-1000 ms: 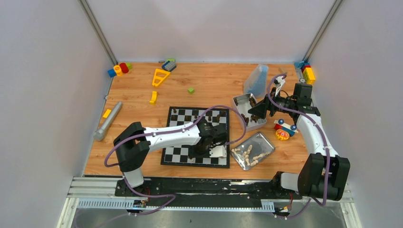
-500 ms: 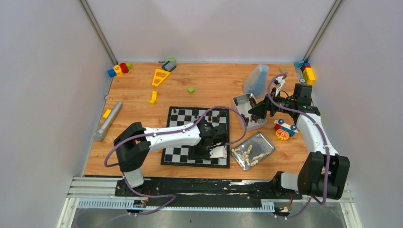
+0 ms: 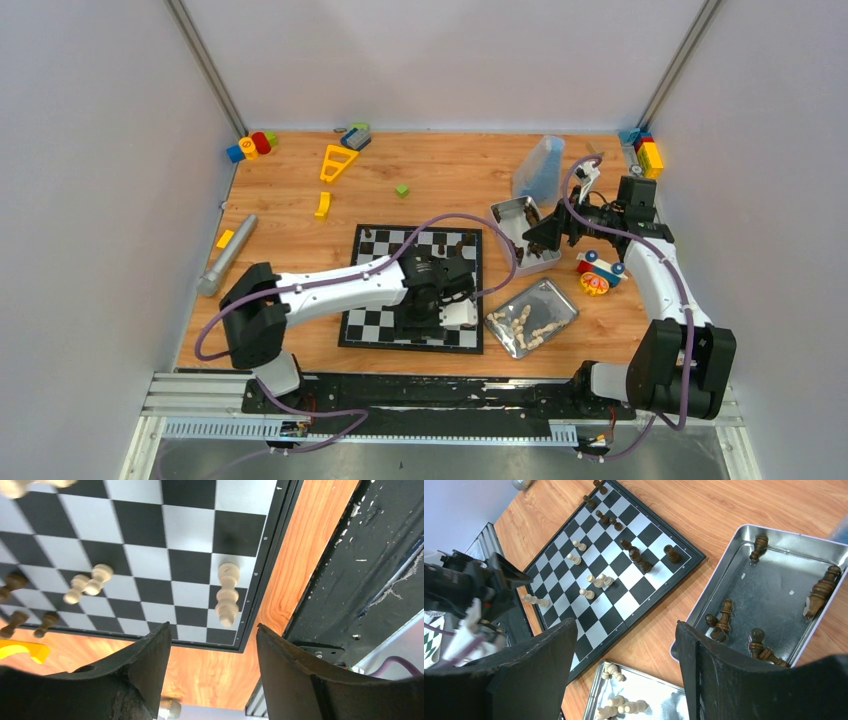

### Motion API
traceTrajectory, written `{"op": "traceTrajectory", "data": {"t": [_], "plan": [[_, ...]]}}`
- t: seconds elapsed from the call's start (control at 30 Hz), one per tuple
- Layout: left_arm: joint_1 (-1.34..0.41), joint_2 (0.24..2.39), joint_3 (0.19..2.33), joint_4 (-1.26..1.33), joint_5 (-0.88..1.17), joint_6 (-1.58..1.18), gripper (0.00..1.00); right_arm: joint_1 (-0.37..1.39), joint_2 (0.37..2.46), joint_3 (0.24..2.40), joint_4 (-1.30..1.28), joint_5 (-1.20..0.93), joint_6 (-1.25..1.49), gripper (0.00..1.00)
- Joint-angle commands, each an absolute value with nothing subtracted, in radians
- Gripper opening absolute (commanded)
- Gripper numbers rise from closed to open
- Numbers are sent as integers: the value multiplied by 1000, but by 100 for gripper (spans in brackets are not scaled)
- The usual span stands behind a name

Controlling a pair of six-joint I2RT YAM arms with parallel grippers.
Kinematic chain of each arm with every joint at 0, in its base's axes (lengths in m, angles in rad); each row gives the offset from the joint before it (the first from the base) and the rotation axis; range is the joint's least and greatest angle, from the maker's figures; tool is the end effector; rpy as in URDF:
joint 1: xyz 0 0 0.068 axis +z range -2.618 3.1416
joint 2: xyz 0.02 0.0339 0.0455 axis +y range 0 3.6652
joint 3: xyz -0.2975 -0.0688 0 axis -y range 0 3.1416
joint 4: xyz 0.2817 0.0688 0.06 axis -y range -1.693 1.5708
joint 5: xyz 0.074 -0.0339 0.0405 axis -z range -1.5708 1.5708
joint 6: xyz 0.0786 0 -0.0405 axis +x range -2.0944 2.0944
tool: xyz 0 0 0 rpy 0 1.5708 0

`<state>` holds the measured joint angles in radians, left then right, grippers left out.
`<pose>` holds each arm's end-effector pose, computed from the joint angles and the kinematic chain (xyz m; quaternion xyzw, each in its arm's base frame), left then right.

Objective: Set up the chess pieces on the board
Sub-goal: Place the chess piece on the chessboard, then pick up the chess piece from the chessboard.

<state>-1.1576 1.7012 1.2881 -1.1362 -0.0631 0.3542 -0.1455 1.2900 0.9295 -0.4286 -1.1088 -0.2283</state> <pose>0.1427 -0.3131 0.1979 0.6853 0.7275 0.0248 0.0222 0.3062 0.0262 0.2787 -0.2329 0.7771 0.4181 0.4087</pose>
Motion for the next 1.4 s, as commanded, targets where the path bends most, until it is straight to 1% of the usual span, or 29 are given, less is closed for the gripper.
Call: {"op": "traceTrajectory", "data": {"t": [0.0, 0.13, 0.23, 0.37, 0.47, 0.57, 0.63, 0.67, 0.77, 0.83, 1.1, 1.37], "plan": [[-1119, 1540, 1309, -1102, -70, 356, 72, -141, 1278, 976, -476, -1080, -257, 73], [-988, 1457, 1324, -1052, 0, 360, 78, -114, 1243, 967, -505, -1020, -271, 73], [-866, 1446, 1338, -1002, 36, 344, 78, -101, 1234, 958, -506, -1000, -274, 73], [-753, 1473, 1344, -933, 35, 287, 76, -98, 1247, 945, -499, -993, -279, 72], [-690, 1521, 1349, -906, 54, 247, 72, -98, 1253, 934, -497, -992, -287, 72], [-669, 1558, 1344, -879, 72, 238, 68, -98, 1253, 927, -496, -989, -294, 72], [-663, 1594, 1342, -860, 73, 236, 64, -98, 1253, 925, -495, -988, -299, 72], [-659, 1603, 1341, -848, 73, 236, 60, -98, 1254, 924, -495, -987, -300, 72], [-653, 1642, 1331, -820, 76, 235, 52, -98, 1257, 921, -495, -986, -305, 72], [-649, 1664, 1326, -805, 82, 235, 49, -98, 1258, 919, -496, -986, -307, 72], [-646, 1719, 1310, -777, 101, 240, 43, -98, 1264, 916, -497, -986, -314, 72], [-644, 1759, 1290, -757, 106, 247, 42, -98, 1267, 915, -497, -988, -316, 72]]}}
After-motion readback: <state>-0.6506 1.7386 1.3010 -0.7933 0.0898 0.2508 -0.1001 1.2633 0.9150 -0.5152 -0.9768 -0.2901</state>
